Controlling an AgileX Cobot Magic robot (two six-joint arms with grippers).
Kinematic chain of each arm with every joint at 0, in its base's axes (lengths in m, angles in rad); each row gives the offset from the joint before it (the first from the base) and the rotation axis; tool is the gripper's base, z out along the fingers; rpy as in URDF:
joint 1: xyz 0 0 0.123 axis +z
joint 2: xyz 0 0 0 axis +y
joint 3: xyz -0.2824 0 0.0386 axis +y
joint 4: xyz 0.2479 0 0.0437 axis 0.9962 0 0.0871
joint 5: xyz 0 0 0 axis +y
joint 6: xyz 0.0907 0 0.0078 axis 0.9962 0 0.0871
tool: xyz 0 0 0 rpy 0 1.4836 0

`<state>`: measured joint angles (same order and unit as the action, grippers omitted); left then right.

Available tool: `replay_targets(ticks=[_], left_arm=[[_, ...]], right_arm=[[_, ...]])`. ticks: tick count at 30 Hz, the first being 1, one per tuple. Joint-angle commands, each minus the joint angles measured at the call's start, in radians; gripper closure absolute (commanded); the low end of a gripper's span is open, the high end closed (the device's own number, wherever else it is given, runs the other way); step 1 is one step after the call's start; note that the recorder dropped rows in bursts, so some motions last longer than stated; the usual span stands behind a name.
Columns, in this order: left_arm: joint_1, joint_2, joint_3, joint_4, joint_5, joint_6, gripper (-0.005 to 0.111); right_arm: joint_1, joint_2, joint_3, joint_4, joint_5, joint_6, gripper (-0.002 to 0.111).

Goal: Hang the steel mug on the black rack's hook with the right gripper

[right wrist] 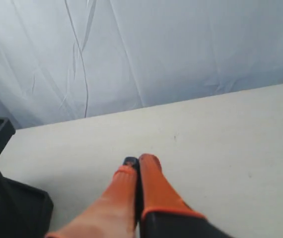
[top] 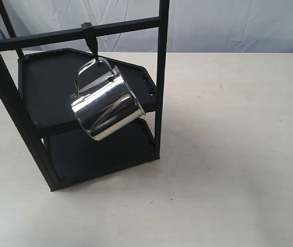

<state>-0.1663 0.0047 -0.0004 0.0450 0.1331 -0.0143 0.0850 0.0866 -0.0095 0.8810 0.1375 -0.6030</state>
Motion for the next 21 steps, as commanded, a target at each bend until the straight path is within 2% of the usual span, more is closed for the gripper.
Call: replay_targets(ticks=[1, 21], left_arm=[[-0.005, -0.005, 0.000, 0.000, -0.005, -0.002, 0.105], [-0.005, -0.005, 0.000, 0.000, -0.005, -0.002, 0.105]], right_arm=[[-0.042, -0.087, 0.010, -0.021, 0.003, -0.018, 0.109], [-0.044, -0.087, 0.010, -0.017, 0.011, -0.018, 0.109]])
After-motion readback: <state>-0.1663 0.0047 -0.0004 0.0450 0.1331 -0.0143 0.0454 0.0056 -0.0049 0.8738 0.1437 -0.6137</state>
